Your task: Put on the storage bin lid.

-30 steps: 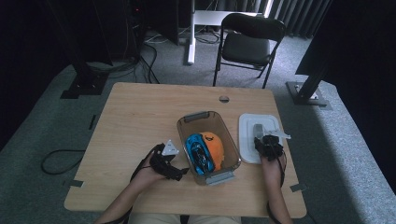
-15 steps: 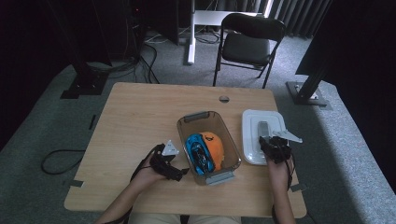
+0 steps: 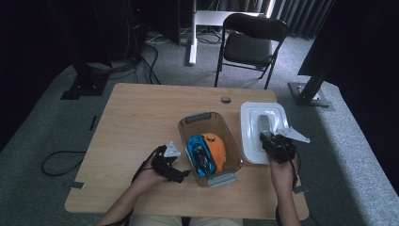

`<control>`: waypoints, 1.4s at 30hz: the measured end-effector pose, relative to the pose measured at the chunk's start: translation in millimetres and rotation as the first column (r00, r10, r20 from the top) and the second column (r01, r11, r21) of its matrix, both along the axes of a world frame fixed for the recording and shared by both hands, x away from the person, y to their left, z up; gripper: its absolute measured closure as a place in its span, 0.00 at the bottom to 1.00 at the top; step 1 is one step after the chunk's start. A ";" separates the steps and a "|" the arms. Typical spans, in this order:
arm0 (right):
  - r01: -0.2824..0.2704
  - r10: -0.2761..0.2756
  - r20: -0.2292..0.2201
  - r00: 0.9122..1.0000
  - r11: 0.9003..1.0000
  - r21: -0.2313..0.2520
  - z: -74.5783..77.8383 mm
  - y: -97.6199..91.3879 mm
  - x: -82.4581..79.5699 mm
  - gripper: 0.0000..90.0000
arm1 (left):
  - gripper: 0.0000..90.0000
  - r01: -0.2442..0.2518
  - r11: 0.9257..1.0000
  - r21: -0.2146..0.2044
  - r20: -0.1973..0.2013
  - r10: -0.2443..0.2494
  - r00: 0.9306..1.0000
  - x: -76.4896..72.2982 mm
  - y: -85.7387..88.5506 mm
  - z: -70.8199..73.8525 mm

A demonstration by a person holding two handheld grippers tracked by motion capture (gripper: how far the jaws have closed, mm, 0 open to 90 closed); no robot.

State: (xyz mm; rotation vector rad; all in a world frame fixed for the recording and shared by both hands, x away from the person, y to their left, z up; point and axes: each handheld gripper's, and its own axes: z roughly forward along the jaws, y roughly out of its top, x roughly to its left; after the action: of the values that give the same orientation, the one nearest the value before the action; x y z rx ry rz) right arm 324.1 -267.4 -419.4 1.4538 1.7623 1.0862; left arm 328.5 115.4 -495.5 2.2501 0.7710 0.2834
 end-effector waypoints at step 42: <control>-0.300 0.301 -0.022 0.953 0.953 0.045 30.3 107.7 -26.2 0.75 | 0.03 -0.008 1.000 0.002 0.021 0.008 1.000 -1.2 0.0 3.5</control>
State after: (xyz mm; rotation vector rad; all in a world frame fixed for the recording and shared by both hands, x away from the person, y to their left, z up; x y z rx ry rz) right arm 297.9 -159.7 -389.1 1.2553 2.0404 1.2649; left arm 327.3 115.5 -492.0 2.2431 0.7696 0.3112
